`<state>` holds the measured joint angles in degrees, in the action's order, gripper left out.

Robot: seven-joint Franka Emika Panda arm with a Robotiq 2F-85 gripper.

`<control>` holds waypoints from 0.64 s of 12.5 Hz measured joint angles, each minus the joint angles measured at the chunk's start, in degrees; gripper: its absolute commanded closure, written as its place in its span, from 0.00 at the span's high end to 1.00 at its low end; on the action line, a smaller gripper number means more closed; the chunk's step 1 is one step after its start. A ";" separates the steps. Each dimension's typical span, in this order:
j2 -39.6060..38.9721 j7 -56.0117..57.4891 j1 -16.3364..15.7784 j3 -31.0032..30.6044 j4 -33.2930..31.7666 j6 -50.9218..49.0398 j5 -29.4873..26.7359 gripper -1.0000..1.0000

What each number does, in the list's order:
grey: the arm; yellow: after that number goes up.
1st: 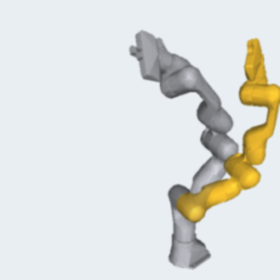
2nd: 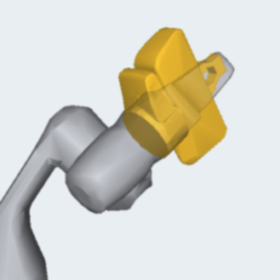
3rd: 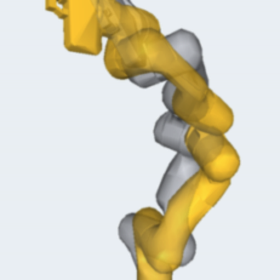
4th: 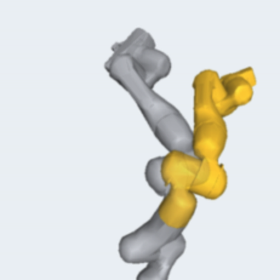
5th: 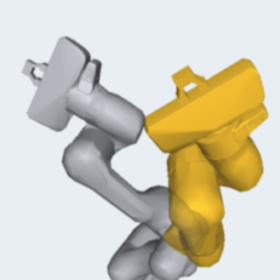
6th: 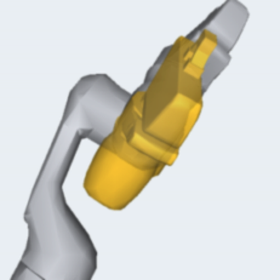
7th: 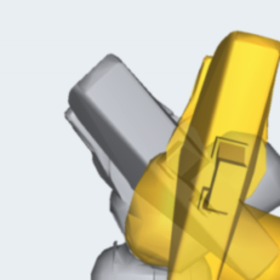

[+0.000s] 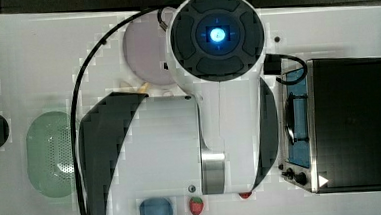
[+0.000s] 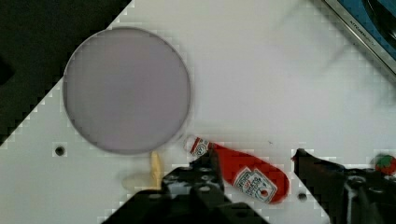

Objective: Pick Ketchup from the table and place it in strainer.

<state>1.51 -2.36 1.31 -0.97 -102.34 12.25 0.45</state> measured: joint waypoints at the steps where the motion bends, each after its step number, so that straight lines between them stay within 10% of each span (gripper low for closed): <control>1: 3.15 0.00 1.83 -1.49 -3.47 -4.74 -1.12 0.79; 3: 10.33 0.00 4.53 -3.22 -9.23 -11.56 -1.45 1.00; 8: 11.98 0.27 5.69 -4.14 -7.11 -8.81 -1.81 1.00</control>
<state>13.48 -2.09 6.99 -5.12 -109.44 3.45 -1.36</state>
